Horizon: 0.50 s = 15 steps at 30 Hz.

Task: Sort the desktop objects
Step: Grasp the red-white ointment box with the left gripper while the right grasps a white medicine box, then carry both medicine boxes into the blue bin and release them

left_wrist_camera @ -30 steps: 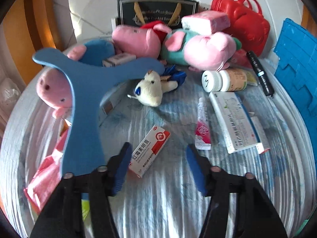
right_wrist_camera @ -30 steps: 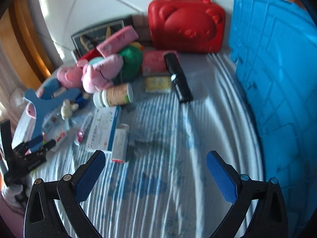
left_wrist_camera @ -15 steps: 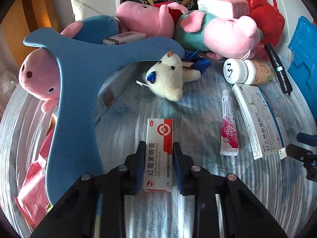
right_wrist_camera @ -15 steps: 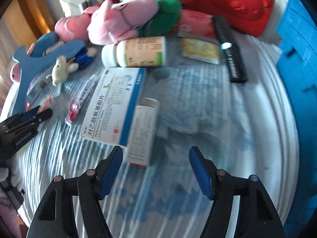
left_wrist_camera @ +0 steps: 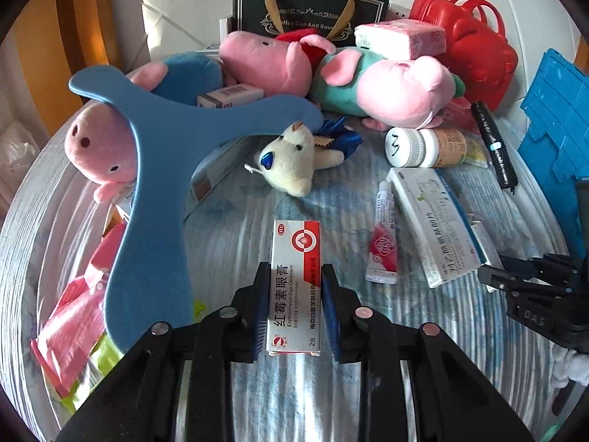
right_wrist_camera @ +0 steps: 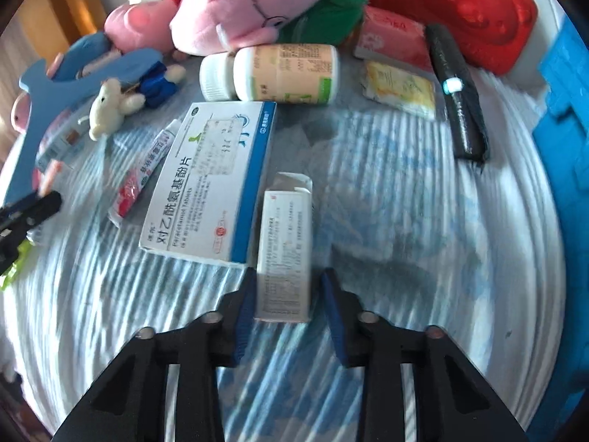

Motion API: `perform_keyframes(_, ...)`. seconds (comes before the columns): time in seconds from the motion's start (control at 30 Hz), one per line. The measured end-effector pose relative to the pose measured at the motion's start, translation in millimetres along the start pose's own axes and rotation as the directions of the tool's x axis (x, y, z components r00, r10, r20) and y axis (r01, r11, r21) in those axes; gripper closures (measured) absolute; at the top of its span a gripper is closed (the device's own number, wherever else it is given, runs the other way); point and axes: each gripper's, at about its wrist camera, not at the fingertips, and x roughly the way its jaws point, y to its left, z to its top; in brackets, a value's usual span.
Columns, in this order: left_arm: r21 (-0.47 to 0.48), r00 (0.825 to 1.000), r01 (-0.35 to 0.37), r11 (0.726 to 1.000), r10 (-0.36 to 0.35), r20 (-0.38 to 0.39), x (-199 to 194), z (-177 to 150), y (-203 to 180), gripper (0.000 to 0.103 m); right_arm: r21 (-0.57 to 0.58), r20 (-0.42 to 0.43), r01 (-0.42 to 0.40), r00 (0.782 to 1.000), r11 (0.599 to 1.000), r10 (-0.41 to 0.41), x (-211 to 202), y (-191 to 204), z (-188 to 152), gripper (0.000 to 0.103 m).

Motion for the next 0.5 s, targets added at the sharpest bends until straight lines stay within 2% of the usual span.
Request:
perform_keyframes(0.2, 0.0, 0.998, 0.03, 1.0, -0.03, 0.064, -31, -4, -20, 0.077, -0.004, 0.103, 0.02, 0.994, 1.0, -0.019, -45, 0, -9, 0.077)
perform_keyframes(0.3, 0.015, 0.993, 0.046, 0.999, -0.047, 0.106, -52, -3, -34, 0.077, -0.016, 0.177, 0.036, 0.984, 0.999, -0.033, -80, 2, -13, 0.077)
perform_keyframes(0.4, 0.039, 0.986, 0.062, 0.997, -0.067, 0.154, -78, -2, -48, 0.077, 0.002, 0.254, 0.026, 0.967, 1.0, -0.025, -119, -6, -20, 0.077)
perform_keyframes(0.5, 0.073, 0.974, 0.08, 0.994, -0.093, 0.208, -107, 0, -65, 0.077, 0.019, 0.342, 0.031, 0.939, 0.999, -0.036, -167, -11, -36, 0.077)
